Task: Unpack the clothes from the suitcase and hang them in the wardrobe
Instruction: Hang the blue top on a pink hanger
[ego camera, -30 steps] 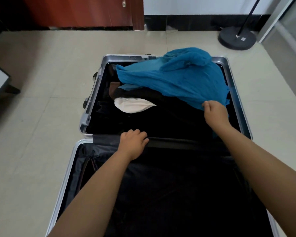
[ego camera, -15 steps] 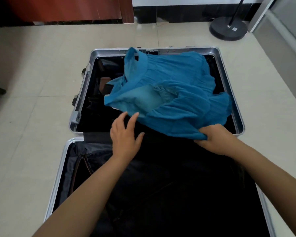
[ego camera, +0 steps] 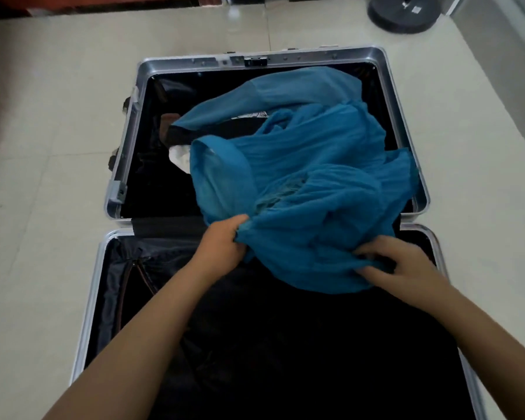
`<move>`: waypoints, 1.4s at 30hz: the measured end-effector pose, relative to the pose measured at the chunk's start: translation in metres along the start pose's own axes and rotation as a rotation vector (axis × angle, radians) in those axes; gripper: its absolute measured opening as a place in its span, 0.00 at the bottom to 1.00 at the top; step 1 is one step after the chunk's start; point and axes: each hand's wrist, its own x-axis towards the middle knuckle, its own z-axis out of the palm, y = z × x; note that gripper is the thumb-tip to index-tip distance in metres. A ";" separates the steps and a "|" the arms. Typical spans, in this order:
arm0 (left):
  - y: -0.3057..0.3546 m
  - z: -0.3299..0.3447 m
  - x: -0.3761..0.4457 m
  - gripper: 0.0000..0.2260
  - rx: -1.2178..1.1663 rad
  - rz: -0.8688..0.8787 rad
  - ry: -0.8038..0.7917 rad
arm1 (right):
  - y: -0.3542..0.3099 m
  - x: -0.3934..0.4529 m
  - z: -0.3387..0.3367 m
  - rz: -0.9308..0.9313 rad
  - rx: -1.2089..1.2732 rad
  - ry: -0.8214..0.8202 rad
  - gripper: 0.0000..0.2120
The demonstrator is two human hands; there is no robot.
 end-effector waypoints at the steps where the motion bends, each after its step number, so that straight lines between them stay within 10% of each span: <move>1: -0.002 0.001 -0.003 0.20 0.121 0.013 -0.097 | 0.000 -0.005 -0.001 -0.036 0.075 0.161 0.07; 4: -0.009 0.012 -0.016 0.22 0.706 0.044 -0.459 | -0.022 0.004 -0.007 -0.152 0.059 0.435 0.11; 7: -0.021 0.021 -0.036 0.26 0.762 -0.004 -0.576 | -0.057 0.040 -0.009 -0.359 -0.112 0.494 0.16; 13: -0.045 0.014 -0.049 0.25 0.074 -0.508 0.262 | -0.098 0.135 0.034 -0.214 -0.495 -0.013 0.36; 17: -0.045 0.018 -0.046 0.41 -0.550 -0.955 0.265 | -0.089 0.167 0.049 -0.015 -0.543 -0.140 0.46; 20: -0.047 0.026 -0.039 0.20 -1.108 -1.070 0.301 | -0.073 0.157 0.058 0.041 -0.660 -0.131 0.34; 22: -0.043 0.032 -0.038 0.01 -1.122 -1.103 0.322 | -0.058 0.139 0.062 -0.006 -0.709 -0.028 0.19; 27: -0.027 0.024 -0.049 0.08 -1.146 -1.092 0.303 | -0.035 0.093 0.045 0.030 -0.466 0.137 0.15; 42: 0.223 -0.116 -0.110 0.14 -0.043 -0.664 -0.460 | -0.160 -0.083 -0.093 0.637 -0.030 -0.225 0.08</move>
